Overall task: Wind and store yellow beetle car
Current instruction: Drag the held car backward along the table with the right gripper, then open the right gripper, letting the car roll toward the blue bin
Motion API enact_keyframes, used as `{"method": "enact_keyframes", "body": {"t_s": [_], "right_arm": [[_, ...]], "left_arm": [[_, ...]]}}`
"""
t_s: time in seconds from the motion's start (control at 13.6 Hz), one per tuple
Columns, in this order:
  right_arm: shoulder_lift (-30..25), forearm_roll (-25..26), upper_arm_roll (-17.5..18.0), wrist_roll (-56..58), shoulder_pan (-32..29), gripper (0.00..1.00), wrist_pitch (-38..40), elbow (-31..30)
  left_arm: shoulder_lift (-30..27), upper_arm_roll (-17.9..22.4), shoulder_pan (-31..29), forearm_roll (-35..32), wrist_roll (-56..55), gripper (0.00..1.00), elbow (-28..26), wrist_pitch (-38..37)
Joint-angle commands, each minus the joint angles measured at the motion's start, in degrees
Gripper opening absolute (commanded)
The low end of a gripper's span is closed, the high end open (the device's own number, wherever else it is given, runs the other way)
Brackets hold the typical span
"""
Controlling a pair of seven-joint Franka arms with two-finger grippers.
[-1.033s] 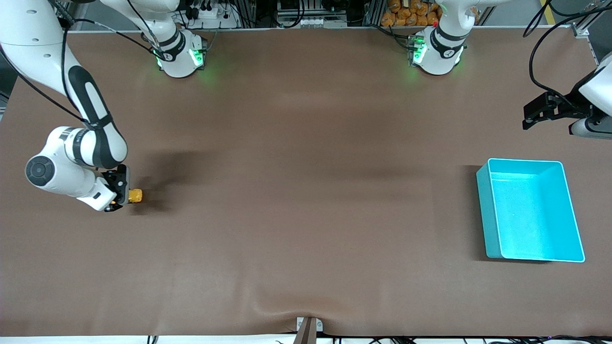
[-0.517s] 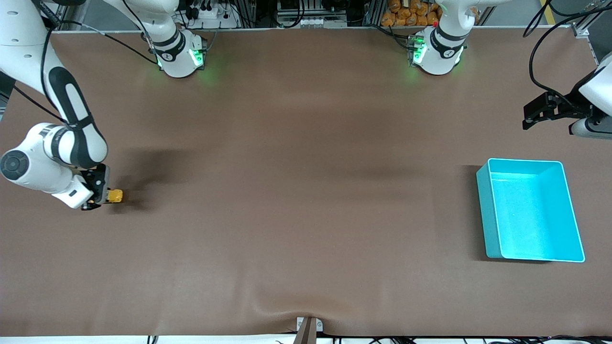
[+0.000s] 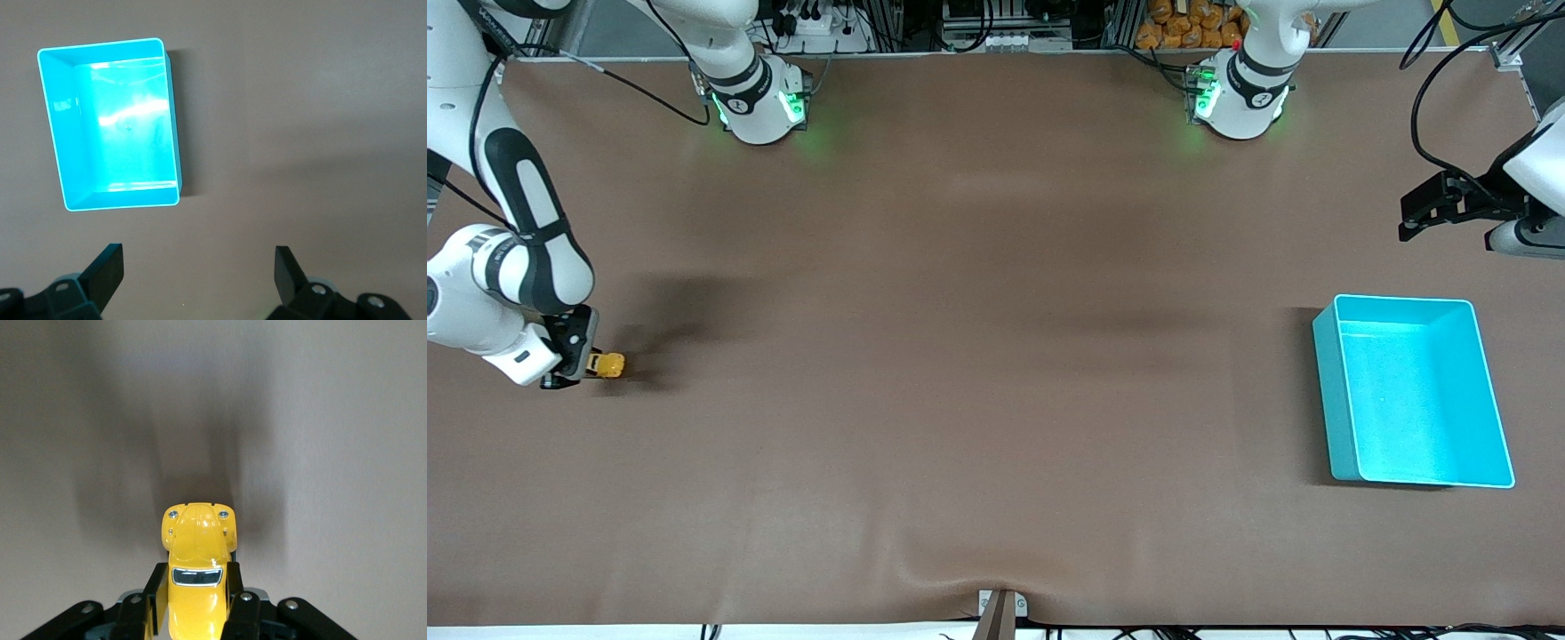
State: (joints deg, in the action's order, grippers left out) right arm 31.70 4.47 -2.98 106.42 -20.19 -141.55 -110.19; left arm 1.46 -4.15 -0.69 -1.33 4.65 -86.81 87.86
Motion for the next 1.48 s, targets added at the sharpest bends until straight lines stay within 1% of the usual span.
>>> {"method": "enact_keyframes", "body": {"t_s": [0.0, 0.07, 0.15, 0.22, 0.3, 0.37, 0.52, 0.74, 1.4], "right_arm": [[4.95, 1.68, 0.43, 0.54, -3.18, 0.26, -1.27, 1.38], [4.95, 1.68, 0.43, 0.54, -3.18, 0.28, -1.19, 1.47], [5.03, 1.68, 0.43, 0.54, -3.27, 0.37, -0.84, 1.90], [5.12, 1.59, 0.43, 0.28, -3.45, 0.53, -0.83, 2.43], [5.21, 1.59, 0.43, 0.19, -3.36, 0.82, -0.49, 3.48], [5.21, 1.59, 0.43, 0.37, -3.10, 1.00, 1.00, 5.06], [5.21, 1.59, 0.52, 0.28, -1.87, 1.00, 7.05, 9.88], [5.21, 1.68, 0.43, 0.37, -1.08, 1.00, 12.95, 15.08], [5.21, 1.42, 0.52, 0.37, -0.99, 1.00, 13.40, 15.62]], "left_arm": [[-0.58, -0.16, -0.28, 0.02, 0.27, 1.00, -0.03, 0.12], [-0.58, -0.16, -0.28, 0.02, 0.27, 1.00, -0.03, 0.12], [-0.58, -0.16, -0.28, 0.02, 0.27, 1.00, -0.03, 0.12], [-0.58, -0.16, -0.28, 0.02, 0.27, 1.00, -0.03, 0.12], [-0.58, -0.16, -0.28, 0.02, 0.27, 1.00, -0.03, 0.12], [-0.58, -0.16, -0.28, 0.02, 0.27, 1.00, -0.03, 0.12], [-0.58, -0.16, -0.28, 0.02, 0.27, 1.00, -0.03, 0.12], [-0.58, -0.16, -0.28, 0.02, 0.27, 1.00, -0.03, 0.12], [-0.49, 0.02, -0.28, 0.02, 0.27, 1.00, -0.03, 0.12]]}}
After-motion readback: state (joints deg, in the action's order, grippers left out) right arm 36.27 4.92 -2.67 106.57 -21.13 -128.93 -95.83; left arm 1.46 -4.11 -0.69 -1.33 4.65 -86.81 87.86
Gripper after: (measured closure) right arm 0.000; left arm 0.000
